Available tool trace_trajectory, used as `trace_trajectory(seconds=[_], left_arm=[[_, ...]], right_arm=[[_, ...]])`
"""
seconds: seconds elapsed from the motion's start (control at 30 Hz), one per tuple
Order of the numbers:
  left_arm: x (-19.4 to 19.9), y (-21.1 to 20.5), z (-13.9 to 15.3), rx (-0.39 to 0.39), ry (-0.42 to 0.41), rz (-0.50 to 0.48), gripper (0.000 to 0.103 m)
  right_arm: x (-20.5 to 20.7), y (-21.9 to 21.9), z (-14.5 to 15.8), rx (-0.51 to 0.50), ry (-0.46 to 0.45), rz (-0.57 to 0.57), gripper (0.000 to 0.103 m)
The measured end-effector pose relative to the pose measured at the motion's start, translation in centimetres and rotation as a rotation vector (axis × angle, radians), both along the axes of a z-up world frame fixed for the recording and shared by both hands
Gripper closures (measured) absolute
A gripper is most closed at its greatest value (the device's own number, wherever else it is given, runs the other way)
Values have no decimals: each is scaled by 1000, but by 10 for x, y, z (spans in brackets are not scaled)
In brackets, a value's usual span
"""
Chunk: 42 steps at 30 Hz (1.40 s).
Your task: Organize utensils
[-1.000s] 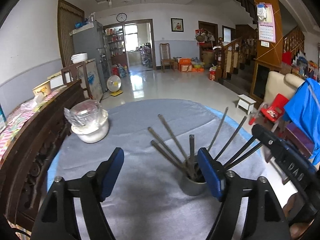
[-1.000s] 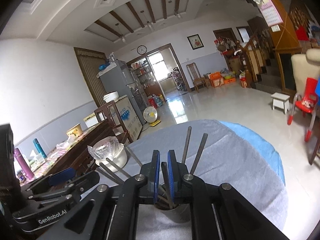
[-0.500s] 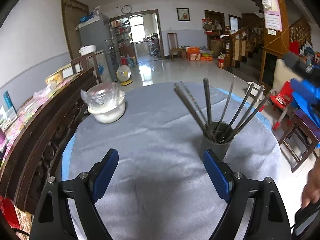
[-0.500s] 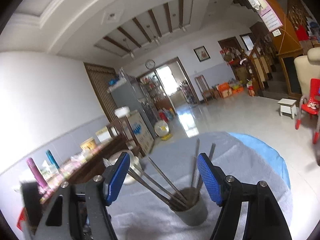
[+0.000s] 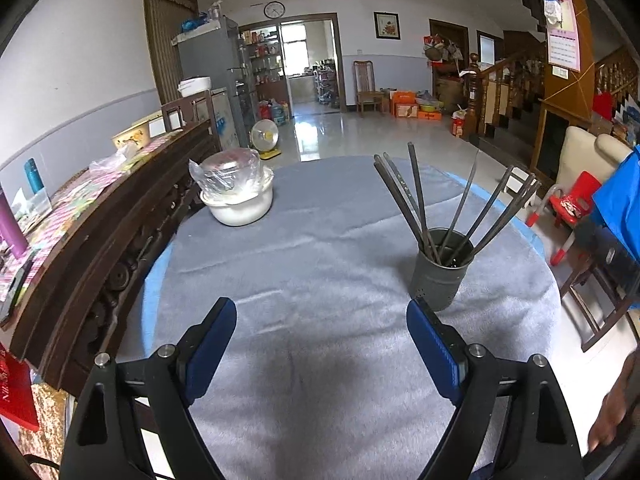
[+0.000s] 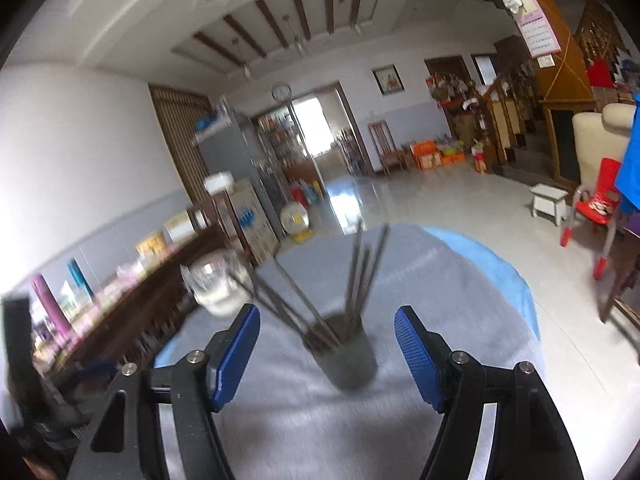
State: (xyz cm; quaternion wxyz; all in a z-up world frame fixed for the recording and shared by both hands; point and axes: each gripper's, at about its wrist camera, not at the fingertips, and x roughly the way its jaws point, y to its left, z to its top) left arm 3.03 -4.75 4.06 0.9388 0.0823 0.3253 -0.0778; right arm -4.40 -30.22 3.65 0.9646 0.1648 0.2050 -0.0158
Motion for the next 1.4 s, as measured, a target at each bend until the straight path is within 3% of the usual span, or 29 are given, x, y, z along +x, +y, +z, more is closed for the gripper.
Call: trace_trajectory(seconds=[0.23,0.4,0.73,1.03,1.4], left_arm=[[-25,-1,14,47,-49,0,14],[-46,3,28,53,-116,2,7],[-84,27,51,55,-194,16,6],[-99,52,53,77,-210,74,6],[-103,45,50,88,-212,71,6]], right_arm=[[-27,-3,-6,13,74,-43,29],[-52,2,9,-37,60,-62,29],[-81,39,32,-77,53,-44,29],[-94,76,40,-87,53,4,29],[-100,75,31,-83,72,-29,29]])
